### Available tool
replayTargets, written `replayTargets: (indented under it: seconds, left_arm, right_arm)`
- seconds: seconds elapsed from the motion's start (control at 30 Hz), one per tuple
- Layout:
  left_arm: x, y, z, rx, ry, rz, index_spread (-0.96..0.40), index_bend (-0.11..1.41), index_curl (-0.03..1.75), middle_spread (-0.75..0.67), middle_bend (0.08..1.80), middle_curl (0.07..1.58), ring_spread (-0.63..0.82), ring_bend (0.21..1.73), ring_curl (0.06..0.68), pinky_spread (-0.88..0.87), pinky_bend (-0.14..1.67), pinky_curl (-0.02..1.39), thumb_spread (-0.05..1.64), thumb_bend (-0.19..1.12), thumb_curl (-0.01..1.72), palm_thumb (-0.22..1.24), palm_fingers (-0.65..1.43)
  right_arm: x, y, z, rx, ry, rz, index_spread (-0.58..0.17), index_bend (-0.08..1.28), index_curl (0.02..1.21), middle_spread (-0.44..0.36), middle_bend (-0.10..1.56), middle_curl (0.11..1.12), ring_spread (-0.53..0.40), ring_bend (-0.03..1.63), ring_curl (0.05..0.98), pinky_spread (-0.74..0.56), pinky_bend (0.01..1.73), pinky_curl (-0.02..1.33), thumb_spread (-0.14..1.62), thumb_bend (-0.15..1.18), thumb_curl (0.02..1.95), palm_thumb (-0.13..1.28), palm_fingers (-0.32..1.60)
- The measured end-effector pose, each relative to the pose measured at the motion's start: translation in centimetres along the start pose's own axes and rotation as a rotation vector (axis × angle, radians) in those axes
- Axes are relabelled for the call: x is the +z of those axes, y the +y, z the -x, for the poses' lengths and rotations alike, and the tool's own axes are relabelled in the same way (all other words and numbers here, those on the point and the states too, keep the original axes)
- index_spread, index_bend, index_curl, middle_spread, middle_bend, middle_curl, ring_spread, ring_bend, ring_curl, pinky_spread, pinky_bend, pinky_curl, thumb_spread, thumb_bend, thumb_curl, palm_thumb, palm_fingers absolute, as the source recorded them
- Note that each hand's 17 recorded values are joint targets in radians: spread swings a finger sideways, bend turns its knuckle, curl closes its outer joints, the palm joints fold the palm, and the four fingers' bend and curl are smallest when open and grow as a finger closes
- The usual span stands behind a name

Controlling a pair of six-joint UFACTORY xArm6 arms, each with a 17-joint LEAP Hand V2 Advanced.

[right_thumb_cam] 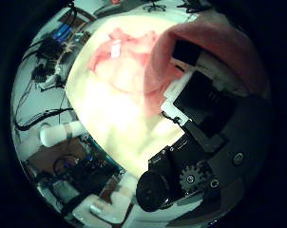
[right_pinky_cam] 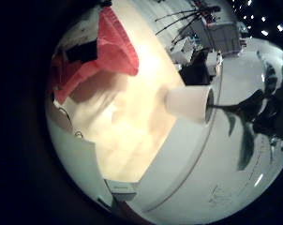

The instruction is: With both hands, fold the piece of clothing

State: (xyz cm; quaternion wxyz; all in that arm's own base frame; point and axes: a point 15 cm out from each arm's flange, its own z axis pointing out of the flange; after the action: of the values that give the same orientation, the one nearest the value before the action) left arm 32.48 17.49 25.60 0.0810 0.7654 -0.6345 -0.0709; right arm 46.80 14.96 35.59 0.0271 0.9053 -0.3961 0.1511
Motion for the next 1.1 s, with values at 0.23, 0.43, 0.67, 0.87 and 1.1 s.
replayTargets:
  seconds: [0.23,0.43,0.67,0.87,1.1]
  left_arm:
    - [0.5,1.2,0.5,-0.01,0.004,0.002,0.07,0.16,0.3,0.28,0.19,0.31,0.47,0.5,0.225,0.44,0.4,0.31,1.14,-0.02,0.26,0.18,0.02]
    - [0.5,2.3,1.2,-0.024,0.012,-0.002,0.07,0.16,0.3,0.29,0.19,0.31,0.47,0.5,0.225,0.44,0.4,0.31,1.14,-0.02,0.26,0.18,0.02]
    - [0.1,3.1,1.5,-0.033,0.007,-0.017,0.07,0.16,0.3,0.29,0.19,0.31,0.47,0.51,0.224,0.44,0.4,0.31,1.14,-0.02,0.26,0.18,0.03]
    - [0.4,3.3,1.4,-0.037,0.013,-0.012,0.07,0.16,0.3,0.29,0.19,0.31,0.47,0.51,0.224,0.44,0.4,0.31,1.14,-0.02,0.26,0.18,0.03]
    - [0.6,3.6,1.3,-0.04,0.012,-0.013,0.07,0.16,0.3,0.28,0.19,0.32,0.47,0.51,0.224,0.44,0.4,0.31,1.14,-0.02,0.26,0.18,0.03]
  right_arm:
    - [-1.4,-6.9,3.7,-0.089,-0.009,-0.062,-0.298,0.98,0.82,-0.137,1.23,0.73,-0.212,1.32,0.617,-0.37,1.2,0.63,0.96,-0.02,0.58,1.07,1.15]
    - [0.3,-11.1,8.9,-0.168,-0.056,-0.063,-0.3,0.97,0.83,-0.138,1.22,0.74,-0.212,1.32,0.616,-0.37,1.2,0.63,0.96,-0.02,0.58,1.07,1.15]
    - [3.0,-15.6,15.7,-0.223,-0.155,-0.097,-0.302,0.97,0.83,-0.138,1.22,0.74,-0.21,1.32,0.614,-0.37,1.2,0.62,0.98,-0.02,0.57,1.04,1.16]
    - [4.6,-17.0,20.1,-0.221,-0.267,-0.099,-0.303,0.97,0.84,-0.138,1.22,0.74,-0.217,1.32,0.611,-0.38,1.21,0.61,0.99,-0.02,0.56,1.02,1.16]
    - [6.5,-17.4,23.1,-0.238,-0.372,-0.092,-0.332,0.76,0.79,-0.166,1.1,0.68,-0.249,1.26,0.569,-0.53,1.1,0.55,1.03,-0.02,0.53,0.96,0.92]
